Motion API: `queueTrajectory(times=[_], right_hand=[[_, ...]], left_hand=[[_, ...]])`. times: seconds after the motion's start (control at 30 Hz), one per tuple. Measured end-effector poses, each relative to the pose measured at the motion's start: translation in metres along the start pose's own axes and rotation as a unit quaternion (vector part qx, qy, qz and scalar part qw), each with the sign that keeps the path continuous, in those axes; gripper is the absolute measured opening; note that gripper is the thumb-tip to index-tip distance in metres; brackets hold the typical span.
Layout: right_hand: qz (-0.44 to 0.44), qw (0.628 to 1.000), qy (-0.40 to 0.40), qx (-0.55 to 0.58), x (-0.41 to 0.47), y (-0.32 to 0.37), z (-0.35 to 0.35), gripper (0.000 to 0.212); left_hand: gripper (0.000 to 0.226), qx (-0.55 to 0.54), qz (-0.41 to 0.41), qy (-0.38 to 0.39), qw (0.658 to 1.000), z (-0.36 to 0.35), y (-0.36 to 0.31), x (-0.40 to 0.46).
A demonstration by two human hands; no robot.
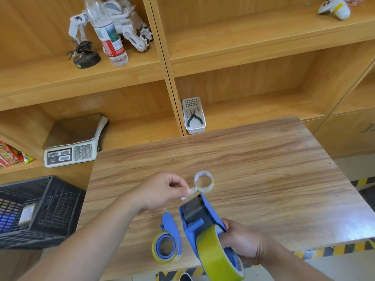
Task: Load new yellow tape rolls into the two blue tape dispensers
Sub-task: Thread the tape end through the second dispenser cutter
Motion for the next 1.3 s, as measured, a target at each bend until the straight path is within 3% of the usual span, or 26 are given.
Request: queueTrajectory(times=[0.1,0.33,0.53,0.6,0.73,0.8,0.97,1.07,1.2,1.3], right_hand=[[0.000,1.000,0.003,-0.011,0.003,-0.001,-0.003,0.029],[-0.008,1.000,0.010,-0.021,0.006,-0.006,-0.006,0.034],[-0.010,1.000,0.011,0.002,0.007,-0.011,-0.008,0.036],[-0.008,1.000,-0.004,0.022,0.007,-0.010,-0.005,0.038],[-0.015,0.997,-0.050,0.061,0.012,-0.021,0.008,0.040],[-0.033,0.993,-0.089,0.065,0.016,-0.033,0.018,0.038],[-0.103,0.970,-0.216,0.042,0.013,-0.062,0.048,0.038],[-0.142,0.952,-0.272,0.007,0.014,-0.080,0.064,0.033],[-0.180,0.929,-0.321,-0.033,0.021,-0.103,0.082,0.025],[-0.194,0.922,-0.323,-0.091,0.036,-0.117,0.087,0.031]], left_hand=[[0.008,-0.081,0.067,0.055,0.993,-0.022,0.022,0.001],[0.022,-0.249,0.181,0.132,0.942,-0.054,0.059,0.000],[0.014,-0.266,0.250,0.162,0.917,-0.070,0.076,-0.002],[0.008,-0.277,0.270,0.124,0.914,-0.070,0.087,0.003],[0.018,-0.337,0.252,-0.073,0.904,-0.051,0.108,0.016],[0.016,-0.344,0.232,-0.136,0.900,-0.045,0.122,0.016],[0.017,-0.340,0.215,-0.178,0.898,-0.062,0.151,0.000],[0.012,-0.306,0.199,-0.180,0.913,-0.083,0.165,-0.012],[0.010,-0.276,0.180,-0.188,0.925,-0.108,0.178,-0.022],[0.016,-0.282,0.179,-0.176,0.926,-0.122,0.189,-0.019]])
Point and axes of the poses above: each hand's wrist, its own x-axis towards the middle knuckle, its own z-axis out of the back of the hand, y = z × x, the point moved 10 cm from there along x, towards the middle knuckle, and after that the axes turned 11 degrees about -x, right-handed, at the moved point
